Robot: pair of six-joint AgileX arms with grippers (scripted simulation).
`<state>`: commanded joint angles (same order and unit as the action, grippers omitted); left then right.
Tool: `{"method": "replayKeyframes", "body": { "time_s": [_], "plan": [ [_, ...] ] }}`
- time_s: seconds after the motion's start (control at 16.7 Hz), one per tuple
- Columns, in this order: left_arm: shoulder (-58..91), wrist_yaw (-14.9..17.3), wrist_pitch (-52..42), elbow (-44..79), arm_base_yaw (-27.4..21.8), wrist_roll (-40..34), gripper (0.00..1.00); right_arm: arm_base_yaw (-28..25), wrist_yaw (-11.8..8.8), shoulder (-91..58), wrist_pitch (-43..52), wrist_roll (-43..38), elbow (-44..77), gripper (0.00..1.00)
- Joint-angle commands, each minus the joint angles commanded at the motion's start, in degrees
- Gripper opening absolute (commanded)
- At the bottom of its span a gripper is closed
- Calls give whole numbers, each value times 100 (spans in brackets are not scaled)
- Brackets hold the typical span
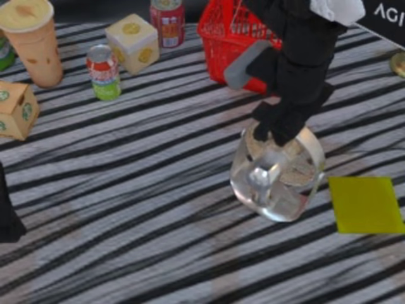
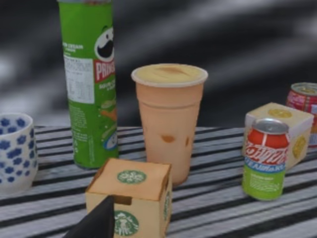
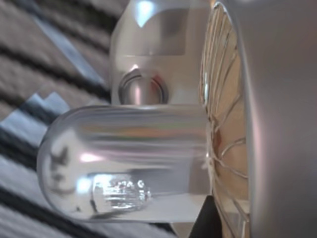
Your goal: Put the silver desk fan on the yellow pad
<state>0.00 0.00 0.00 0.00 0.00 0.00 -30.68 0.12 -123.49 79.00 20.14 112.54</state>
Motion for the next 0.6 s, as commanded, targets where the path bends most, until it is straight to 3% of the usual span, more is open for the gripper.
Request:
{"method": "replayKeyframes", "body": {
  "time_s": [0.36, 0.6],
  "plan": [
    [0, 0, 0, 0, 0, 0, 100, 13, 1, 8, 22, -3, 25, 0],
    [0, 0, 0, 0, 0, 0, 100, 8, 3, -118, 592, -17, 708, 0]
  ]
}}
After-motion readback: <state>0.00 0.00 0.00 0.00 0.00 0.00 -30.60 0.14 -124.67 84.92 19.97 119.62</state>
